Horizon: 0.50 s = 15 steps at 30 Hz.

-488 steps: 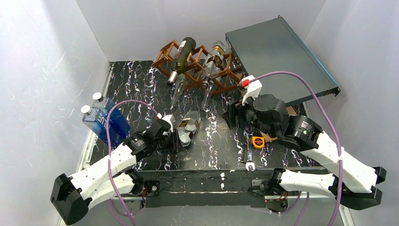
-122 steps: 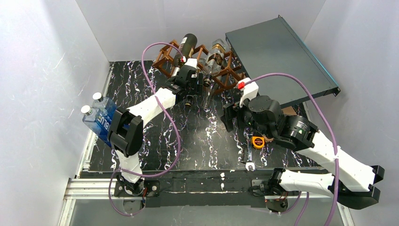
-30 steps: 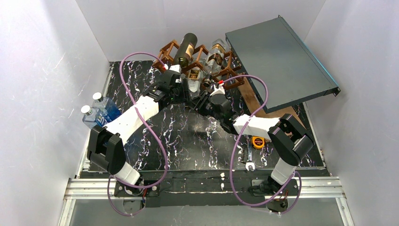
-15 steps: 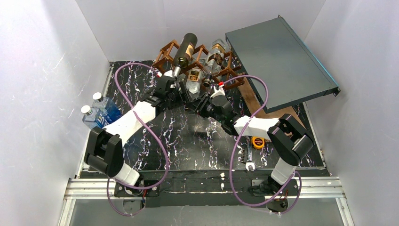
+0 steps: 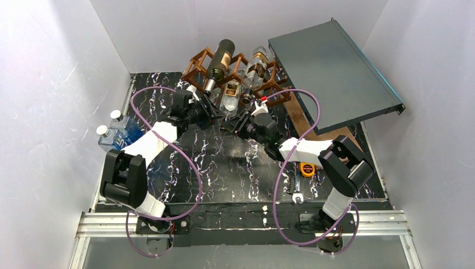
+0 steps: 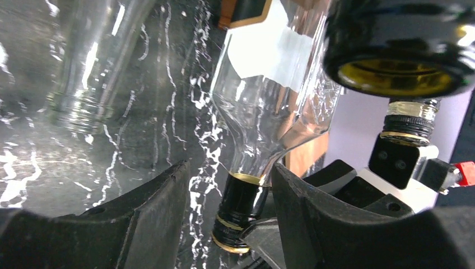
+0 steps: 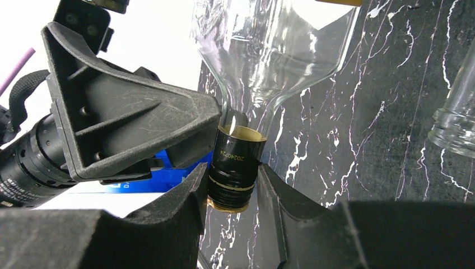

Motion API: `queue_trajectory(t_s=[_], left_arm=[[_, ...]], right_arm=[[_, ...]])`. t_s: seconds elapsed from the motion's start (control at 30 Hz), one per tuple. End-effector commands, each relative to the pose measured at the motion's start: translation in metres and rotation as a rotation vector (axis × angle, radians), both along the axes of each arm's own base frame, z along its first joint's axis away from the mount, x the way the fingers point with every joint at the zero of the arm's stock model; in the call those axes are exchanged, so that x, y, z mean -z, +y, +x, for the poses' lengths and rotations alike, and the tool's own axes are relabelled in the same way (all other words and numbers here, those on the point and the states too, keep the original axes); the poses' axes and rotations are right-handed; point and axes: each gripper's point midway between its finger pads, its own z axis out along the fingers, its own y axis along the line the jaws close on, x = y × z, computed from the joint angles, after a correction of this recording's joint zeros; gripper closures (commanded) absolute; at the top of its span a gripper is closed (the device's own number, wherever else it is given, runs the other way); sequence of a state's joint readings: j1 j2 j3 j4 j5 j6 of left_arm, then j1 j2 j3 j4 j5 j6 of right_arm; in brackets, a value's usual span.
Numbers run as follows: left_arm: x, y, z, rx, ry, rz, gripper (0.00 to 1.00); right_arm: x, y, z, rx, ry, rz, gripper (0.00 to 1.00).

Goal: Put the wine bottle on the wine rack

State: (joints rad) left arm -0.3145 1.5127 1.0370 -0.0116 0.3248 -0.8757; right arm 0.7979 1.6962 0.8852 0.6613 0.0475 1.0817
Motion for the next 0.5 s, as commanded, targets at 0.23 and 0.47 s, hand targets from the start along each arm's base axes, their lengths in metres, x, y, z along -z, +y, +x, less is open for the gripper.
queue_trajectory(t_s=[0.23,0.47], left_arm=[[-0.004,-0.027,-0.002,0.054,0.059,-0.204,0.52],[0.007,-0.033,0.003,0.064,0.083,-0.232,0.59]], right_arm=[[-0.049,0.005,0.011,-0.017,-0.119,0.136,0.99],[-0.046,0.008,0.008,-0.052,-0.103,0.142,0.99]])
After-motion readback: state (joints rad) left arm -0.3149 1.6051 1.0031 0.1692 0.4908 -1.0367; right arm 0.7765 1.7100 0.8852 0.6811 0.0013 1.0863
